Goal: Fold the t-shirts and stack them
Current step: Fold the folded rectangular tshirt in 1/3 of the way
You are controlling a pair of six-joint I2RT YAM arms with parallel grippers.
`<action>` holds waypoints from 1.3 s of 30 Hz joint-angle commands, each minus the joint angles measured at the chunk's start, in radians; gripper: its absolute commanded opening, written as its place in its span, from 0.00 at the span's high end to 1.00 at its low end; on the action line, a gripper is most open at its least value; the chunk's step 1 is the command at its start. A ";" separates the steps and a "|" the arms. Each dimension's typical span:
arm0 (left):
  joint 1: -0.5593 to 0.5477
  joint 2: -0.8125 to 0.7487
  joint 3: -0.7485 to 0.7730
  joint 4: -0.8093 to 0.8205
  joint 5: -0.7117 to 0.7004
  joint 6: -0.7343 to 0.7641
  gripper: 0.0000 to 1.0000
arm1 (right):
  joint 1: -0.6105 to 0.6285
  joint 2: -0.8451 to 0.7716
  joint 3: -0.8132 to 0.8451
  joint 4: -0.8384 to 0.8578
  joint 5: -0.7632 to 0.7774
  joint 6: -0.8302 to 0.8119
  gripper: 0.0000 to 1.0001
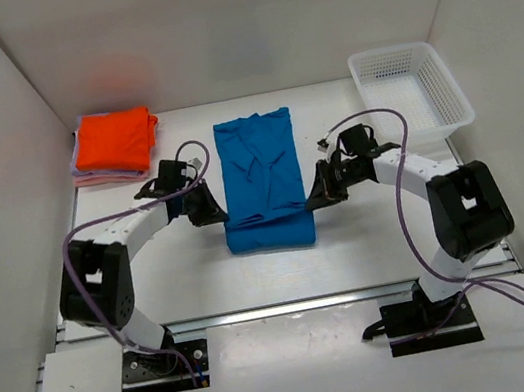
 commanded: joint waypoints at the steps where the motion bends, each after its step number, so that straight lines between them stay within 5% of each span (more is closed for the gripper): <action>1: 0.030 0.071 0.086 0.065 0.062 0.019 1.00 | -0.029 0.080 0.133 -0.055 -0.032 -0.071 1.00; 17: 0.085 0.360 0.467 0.069 0.113 -0.020 1.00 | -0.061 0.423 0.615 -0.291 0.019 -0.244 1.00; 19: 0.089 0.392 0.481 0.064 0.112 -0.021 0.96 | -0.066 0.468 0.661 -0.295 0.014 -0.252 1.00; 21: 0.100 0.403 0.476 0.070 0.099 -0.040 0.70 | -0.063 0.488 0.700 -0.289 0.023 -0.243 1.00; 24: 0.112 0.386 0.443 0.105 0.087 -0.052 0.68 | -0.072 0.476 0.706 -0.208 0.054 -0.209 0.81; 29: 0.143 0.320 0.363 0.115 0.066 -0.049 0.56 | -0.104 0.372 0.644 -0.145 0.131 -0.168 0.52; 35: 0.110 0.152 0.130 0.156 0.050 -0.046 0.52 | -0.112 0.174 0.341 -0.047 0.172 -0.094 0.53; 39: 0.067 0.047 -0.114 0.278 0.021 -0.121 0.51 | -0.078 0.027 -0.001 0.181 0.157 0.056 0.54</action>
